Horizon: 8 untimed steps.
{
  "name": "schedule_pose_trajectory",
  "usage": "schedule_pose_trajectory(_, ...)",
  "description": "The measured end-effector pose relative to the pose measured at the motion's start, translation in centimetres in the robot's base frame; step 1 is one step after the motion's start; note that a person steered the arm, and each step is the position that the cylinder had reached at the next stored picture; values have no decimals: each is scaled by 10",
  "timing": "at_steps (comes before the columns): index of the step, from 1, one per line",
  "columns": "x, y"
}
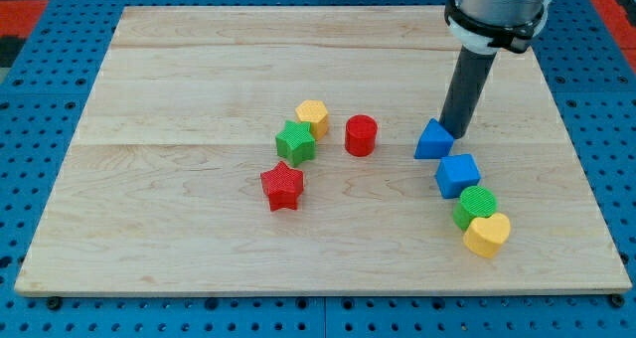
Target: Move the blue triangle closer to blue cube
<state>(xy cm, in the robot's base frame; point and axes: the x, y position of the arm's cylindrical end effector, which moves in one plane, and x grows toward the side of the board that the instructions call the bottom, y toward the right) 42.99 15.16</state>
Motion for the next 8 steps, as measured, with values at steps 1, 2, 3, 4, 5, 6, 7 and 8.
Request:
schedule_pose_trajectory(1, -17, -1)
schedule_pose_trajectory(2, -36, -6)
schedule_pose_trajectory(3, -50, -38)
schedule_pose_trajectory(4, -47, -40)
schedule_pose_trajectory(5, -39, -41)
schedule_pose_trajectory(6, -25, -41)
schedule_pose_trajectory(7, -19, -41)
schedule_pose_trajectory(8, -15, -39)
